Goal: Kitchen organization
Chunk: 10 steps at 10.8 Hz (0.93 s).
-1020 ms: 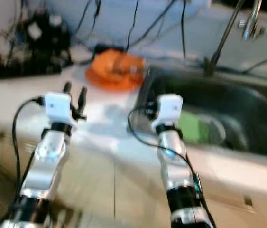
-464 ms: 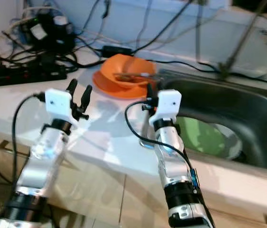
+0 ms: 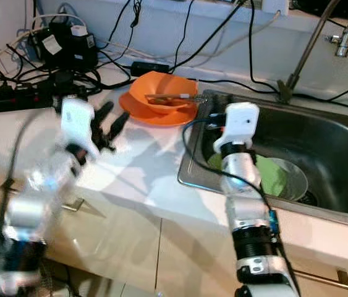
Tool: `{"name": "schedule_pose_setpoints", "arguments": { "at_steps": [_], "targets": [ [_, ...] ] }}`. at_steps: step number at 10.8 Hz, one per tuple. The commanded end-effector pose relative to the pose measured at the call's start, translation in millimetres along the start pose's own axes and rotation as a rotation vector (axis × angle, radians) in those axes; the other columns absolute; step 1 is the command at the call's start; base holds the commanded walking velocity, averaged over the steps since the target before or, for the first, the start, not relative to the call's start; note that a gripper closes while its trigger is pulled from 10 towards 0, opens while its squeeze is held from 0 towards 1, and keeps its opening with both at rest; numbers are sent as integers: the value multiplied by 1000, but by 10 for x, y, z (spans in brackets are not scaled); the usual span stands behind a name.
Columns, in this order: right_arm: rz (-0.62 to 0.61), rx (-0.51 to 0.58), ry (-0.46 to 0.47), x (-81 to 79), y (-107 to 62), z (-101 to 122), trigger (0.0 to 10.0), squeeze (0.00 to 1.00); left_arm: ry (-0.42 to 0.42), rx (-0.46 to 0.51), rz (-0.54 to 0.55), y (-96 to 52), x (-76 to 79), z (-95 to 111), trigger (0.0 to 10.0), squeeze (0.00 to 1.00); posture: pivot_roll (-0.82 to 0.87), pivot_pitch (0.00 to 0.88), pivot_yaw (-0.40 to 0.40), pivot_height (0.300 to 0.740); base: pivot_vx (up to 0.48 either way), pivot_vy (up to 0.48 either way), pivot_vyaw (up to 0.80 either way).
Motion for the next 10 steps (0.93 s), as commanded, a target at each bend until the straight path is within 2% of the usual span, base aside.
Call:
{"name": "schedule_pose_setpoints", "arguments": {
  "at_steps": [1,2,3,4,5,6,8,10],
  "targets": [
    [-6,14,-6,1,53,63,10000,0,-26,-14,-9,31,-6,25,10000,0,231,0,-33,740,0,0,0],
    [-3,-2,-4,-33,56,31,10000,0,-74,-51,1,82,-16,-20,10000,0,233,0,-33,740,0,0,0],
    [3,-10,-1,-66,58,16,10000,0,-57,-124,-35,127,13,-125,10000,0,234,0,-29,740,0,0,0],
    [5,-12,3,-86,52,15,10000,0,-91,-191,-52,201,6,-199,10000,0,228,0,-21,740,0,0,0],
    [3,-11,4,-82,44,15,10000,0,-102,-220,-62,247,7,-238,10000,0,229,0,-19,740,0,0,0],
    [-2,-5,3,-74,21,25,10000,0,-83,-258,-69,358,-14,-301,10000,0,211,8,-3,740,0,0,0],
    [-19,13,-13,-2,-7,88,10000,0,-85,-265,-102,544,-10,-285,10000,0,175,27,18,740,0,0,0],
    [-30,24,-27,43,-66,128,10000,0,-79,-264,-125,649,5,-279,10000,0,137,47,34,740,0,0,0]
  ]
}}
Point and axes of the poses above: a point about 5 cm out from each wrist's last joint towards the gripper, its own y axis pointing out of the wrist towards the gripper, its own z axis along the axis of the wrist's last joint, x = y × z, the point moved 1 cm from there along y, pointing out of the wrist towards the gripper, and after that the axes turned 12 degrees about y, right-handed, at the moved point
